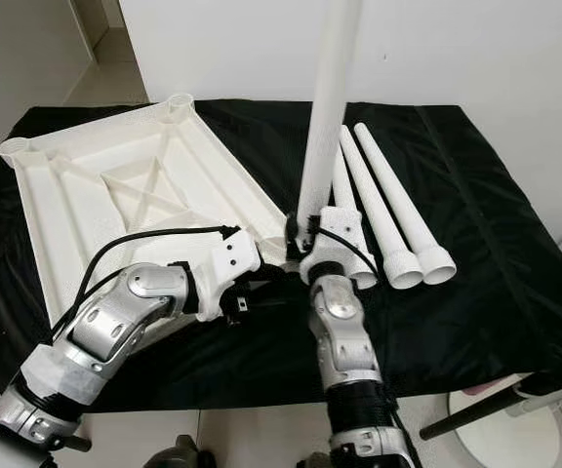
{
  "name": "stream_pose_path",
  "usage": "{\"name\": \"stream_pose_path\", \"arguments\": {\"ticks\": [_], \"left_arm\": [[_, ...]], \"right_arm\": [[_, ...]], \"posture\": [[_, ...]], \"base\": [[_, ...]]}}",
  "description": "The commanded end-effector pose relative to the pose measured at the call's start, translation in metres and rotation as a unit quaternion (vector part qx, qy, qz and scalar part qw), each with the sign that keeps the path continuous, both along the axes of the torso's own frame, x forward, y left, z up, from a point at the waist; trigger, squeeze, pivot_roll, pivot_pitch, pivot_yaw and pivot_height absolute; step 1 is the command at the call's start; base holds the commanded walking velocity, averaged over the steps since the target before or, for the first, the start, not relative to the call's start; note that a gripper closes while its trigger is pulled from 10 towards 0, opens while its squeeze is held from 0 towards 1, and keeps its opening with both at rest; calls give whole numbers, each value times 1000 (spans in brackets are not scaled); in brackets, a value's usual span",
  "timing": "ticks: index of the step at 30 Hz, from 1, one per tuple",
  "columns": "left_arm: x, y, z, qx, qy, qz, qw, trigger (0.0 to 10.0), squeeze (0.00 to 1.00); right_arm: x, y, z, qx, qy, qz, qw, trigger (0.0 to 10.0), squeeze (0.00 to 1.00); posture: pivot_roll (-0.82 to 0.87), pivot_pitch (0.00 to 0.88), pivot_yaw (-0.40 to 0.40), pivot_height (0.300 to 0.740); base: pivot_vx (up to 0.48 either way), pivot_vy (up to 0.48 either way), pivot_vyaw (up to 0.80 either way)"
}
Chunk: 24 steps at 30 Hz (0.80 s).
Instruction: Building children table
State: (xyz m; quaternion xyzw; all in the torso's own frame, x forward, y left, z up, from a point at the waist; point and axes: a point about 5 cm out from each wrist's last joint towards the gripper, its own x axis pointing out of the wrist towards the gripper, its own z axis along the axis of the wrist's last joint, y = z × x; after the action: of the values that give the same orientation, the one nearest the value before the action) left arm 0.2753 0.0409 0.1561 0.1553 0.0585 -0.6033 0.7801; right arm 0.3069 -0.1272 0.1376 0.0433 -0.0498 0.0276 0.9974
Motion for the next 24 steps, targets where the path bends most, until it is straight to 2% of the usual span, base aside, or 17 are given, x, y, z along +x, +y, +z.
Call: {"name": "stream_pose_path", "arguments": {"ticks": [1,4,6,9,12,16,18,20,24], "left_arm": [[0,-3,2,1,-1,-21,1000,10000,0],[1,-4,7,-12,0,-20,1000,10000,0],[-1,-3,13,-26,2,-26,999,10000,0],[-3,0,15,-22,-4,-32,999,10000,0],[-2,1,17,-20,-6,-32,999,10000,0],[0,8,21,-24,-9,-26,999,10000,0],[4,14,21,-27,-16,1,1000,10000,0],[6,15,21,-26,-19,14,999,10000,0],[-1,10,22,-54,-4,23,998,10000,0]], "right_arm": [[-4,-6,0,-2,-2,15,1000,10000,0],[-8,-12,0,-30,-5,50,998,10000,0],[-12,-18,2,-57,-16,99,993,10000,0],[-10,-28,1,-67,-12,126,990,10000,0],[-9,-28,3,-64,-15,139,988,10000,0],[-2,-27,6,-72,-16,155,985,10000,0],[6,-21,10,-66,-14,178,982,10000,0],[7,-20,11,-64,-15,190,980,10000,0],[15,-18,11,-74,-9,220,973,10000,0]], "posture": [[-30,0,39,740],[-33,0,39,740],[-27,0,37,740],[-6,0,26,740],[5,1,16,740],[19,0,-40,740],[68,10,-81,740],[68,10,-81,740],[56,0,-68,740]], "base": [[0,0,0],[0,0,0],[0,0,0],[0,0,0],[0,0,0],[0,0,0],[0,0,0],[0,0,0],[0,0,0]]}}
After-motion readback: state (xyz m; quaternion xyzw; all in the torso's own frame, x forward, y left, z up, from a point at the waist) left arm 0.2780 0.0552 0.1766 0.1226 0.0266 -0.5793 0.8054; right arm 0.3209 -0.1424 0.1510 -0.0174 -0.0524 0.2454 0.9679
